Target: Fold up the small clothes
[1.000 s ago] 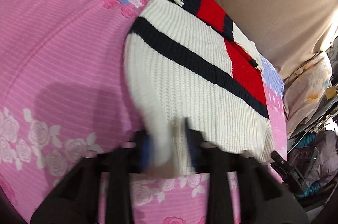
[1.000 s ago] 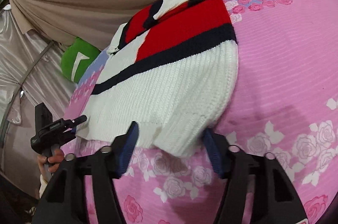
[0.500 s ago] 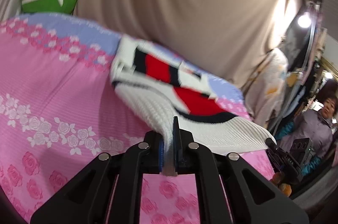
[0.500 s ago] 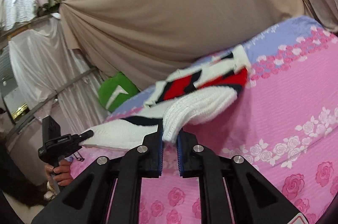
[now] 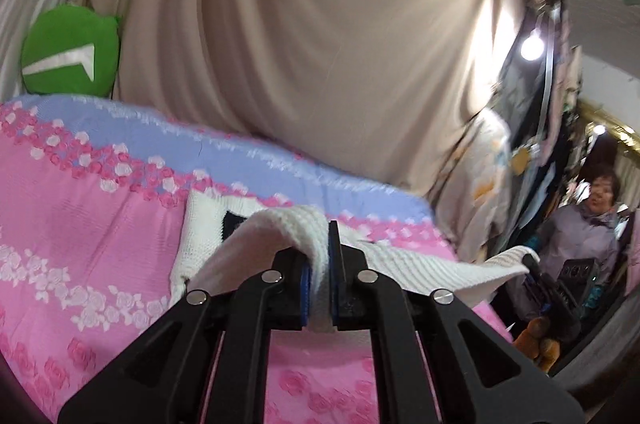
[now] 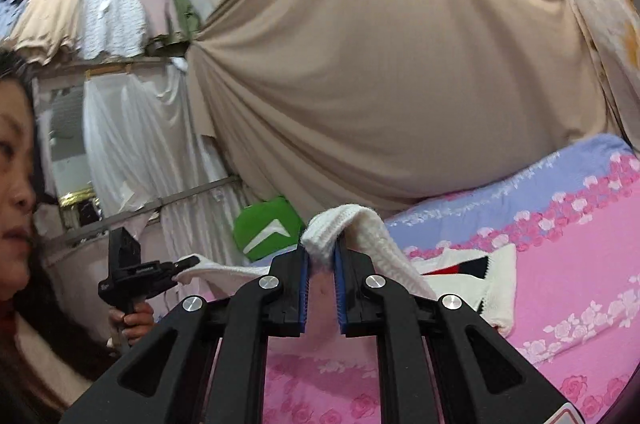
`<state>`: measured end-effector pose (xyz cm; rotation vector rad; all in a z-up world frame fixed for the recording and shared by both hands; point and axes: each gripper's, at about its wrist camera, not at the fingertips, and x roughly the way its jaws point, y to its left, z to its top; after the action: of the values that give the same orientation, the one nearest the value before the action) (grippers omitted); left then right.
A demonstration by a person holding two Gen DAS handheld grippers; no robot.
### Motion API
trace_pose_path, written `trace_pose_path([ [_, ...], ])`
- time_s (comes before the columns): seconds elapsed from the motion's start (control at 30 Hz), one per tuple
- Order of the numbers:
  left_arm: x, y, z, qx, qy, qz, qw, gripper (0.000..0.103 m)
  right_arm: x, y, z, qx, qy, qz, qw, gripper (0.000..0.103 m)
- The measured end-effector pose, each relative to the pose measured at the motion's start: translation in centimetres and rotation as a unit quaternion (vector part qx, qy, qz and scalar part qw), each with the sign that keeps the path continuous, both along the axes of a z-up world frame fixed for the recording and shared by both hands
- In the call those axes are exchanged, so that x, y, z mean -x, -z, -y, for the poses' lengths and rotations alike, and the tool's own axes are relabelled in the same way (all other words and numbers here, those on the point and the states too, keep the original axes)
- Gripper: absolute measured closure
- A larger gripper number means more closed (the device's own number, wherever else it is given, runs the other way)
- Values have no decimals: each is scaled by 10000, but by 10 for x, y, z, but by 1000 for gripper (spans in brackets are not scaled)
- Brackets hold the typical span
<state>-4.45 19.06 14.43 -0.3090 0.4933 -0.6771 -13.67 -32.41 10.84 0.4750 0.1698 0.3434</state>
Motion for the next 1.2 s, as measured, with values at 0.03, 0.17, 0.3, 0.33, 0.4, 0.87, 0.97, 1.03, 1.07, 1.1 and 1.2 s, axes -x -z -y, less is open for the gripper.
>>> trace_pose_path([
  [0.03, -23, 7, 12, -162, -54, -160, 9997, 97, -23, 8, 9, -149, 77, -239, 9996, 93],
  [0.17, -132, 46, 60, -750, -386, -893, 9924, 97, -119, 38, 35, -325, 392, -1163, 9919, 93],
  [0.3, -214, 82, 82, -937, -617, -1491, 9824, 97, -195, 70, 51, -453, 618, -1903, 9787, 93],
  [0.33, -232, 91, 86, -978, -704, -1607, 9796, 97, -211, 77, 55, -458, 656, -2031, 9759, 93],
  [0.4, -255, 105, 92, -1094, -783, -1788, 9746, 96, -241, 91, 62, -489, 735, -2361, 9677, 93],
  [0.87, -197, 92, 55, -1377, -1011, -1525, 9734, 24, -133, 82, 46, 206, 1359, -2571, 9565, 32],
  [0.97, -161, 117, 33, -1630, -1140, -1903, 9614, 21, -91, 115, 34, -1, 1137, -3055, 9454, 32],
  [1.03, -148, 139, 23, -1549, -1057, -2306, 9548, 21, -78, 133, 24, -91, 1012, -3247, 9403, 32],
  [1.07, -141, 154, 19, -1407, -943, -2592, 9508, 21, -75, 142, 18, -135, 910, -3301, 9394, 31],
  [1.1, -134, 156, 17, -1338, -962, -2483, 9546, 21, -76, 149, 14, -188, 807, -3312, 9399, 31],
  [1.2, -125, 154, 23, -1417, -884, -2429, 9556, 59, -85, 159, 10, -403, 679, -3293, 9409, 51],
])
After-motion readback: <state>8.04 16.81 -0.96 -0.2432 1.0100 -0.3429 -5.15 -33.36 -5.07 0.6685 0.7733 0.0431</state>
